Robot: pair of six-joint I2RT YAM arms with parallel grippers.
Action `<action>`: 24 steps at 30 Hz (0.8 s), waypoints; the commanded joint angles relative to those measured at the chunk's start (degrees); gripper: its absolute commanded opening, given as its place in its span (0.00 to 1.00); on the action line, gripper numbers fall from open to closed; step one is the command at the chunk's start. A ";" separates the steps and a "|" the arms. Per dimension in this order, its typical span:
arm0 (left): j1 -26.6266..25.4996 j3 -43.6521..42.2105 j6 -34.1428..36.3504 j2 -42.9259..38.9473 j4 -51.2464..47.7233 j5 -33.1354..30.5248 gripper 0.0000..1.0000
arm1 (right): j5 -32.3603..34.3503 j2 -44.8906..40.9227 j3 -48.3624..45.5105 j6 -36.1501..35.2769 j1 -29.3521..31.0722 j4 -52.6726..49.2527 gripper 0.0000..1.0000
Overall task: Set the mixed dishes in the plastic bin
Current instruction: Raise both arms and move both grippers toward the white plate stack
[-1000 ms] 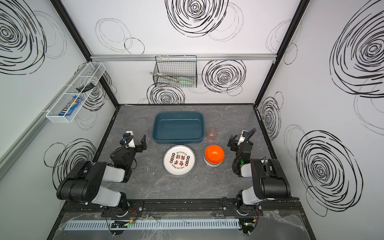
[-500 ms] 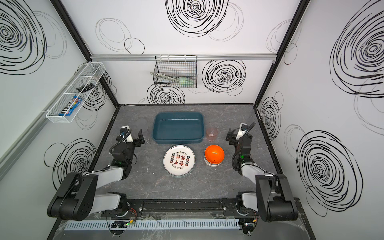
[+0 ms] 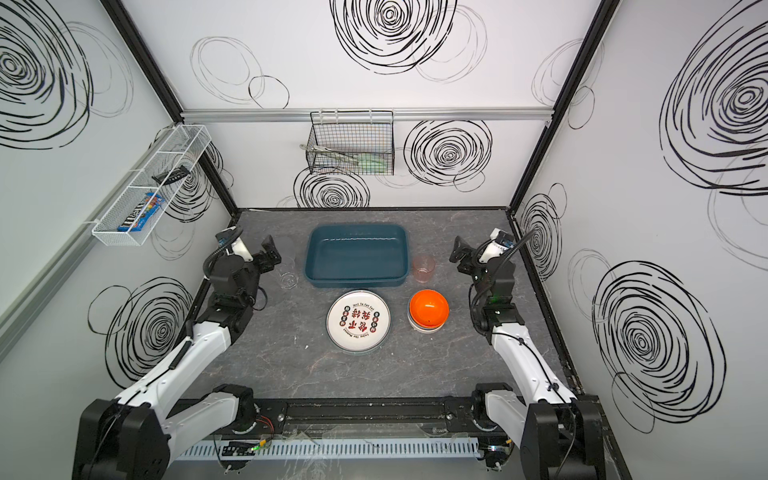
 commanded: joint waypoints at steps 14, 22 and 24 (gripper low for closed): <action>-0.74 4.66 -20.31 -4.54 -20.51 30.86 0.86 | -28.16 9.53 17.04 5.89 1.93 -27.24 0.60; -6.55 1.01 -19.39 -6.12 -35.46 33.65 0.73 | -26.50 17.31 27.09 -2.89 13.45 -43.56 0.47; -7.51 -1.25 -20.36 -6.81 -35.87 34.52 0.71 | -24.32 19.00 29.34 -4.74 16.66 -46.79 0.46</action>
